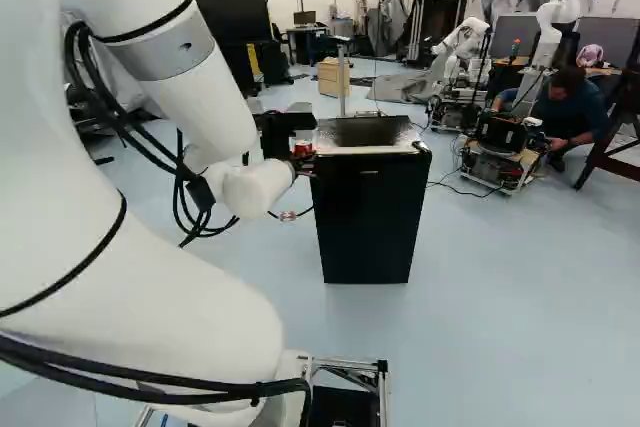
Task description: Grab a drink from the fridge
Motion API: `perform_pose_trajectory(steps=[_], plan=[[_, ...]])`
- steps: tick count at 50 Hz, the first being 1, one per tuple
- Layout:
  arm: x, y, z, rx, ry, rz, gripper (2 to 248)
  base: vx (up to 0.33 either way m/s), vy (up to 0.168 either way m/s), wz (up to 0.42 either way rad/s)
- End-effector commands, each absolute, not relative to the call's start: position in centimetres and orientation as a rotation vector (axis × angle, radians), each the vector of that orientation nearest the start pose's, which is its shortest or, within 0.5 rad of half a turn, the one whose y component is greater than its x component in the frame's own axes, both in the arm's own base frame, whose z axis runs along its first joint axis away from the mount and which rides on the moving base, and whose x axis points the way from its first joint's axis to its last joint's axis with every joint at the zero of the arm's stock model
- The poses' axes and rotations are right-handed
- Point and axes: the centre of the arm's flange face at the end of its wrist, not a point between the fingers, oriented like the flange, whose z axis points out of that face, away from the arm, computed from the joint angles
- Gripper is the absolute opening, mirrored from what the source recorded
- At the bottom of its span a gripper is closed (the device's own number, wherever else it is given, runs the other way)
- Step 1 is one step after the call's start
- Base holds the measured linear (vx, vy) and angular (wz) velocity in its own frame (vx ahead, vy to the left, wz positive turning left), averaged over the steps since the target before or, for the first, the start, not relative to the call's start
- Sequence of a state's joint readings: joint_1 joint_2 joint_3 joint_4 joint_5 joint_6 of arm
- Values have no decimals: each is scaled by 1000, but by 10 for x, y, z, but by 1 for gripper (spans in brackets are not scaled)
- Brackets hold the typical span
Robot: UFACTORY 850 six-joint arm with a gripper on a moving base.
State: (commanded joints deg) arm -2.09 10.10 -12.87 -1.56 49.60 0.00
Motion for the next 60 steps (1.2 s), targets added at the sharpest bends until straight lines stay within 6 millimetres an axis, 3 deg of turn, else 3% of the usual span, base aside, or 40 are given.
perform_pose_trajectory(steps=[29,60], plan=[[279,-1,370,-2555,1,-1832,92,0,0,0],[270,0,366,-2558,0,-1824,92,0,0,0]])
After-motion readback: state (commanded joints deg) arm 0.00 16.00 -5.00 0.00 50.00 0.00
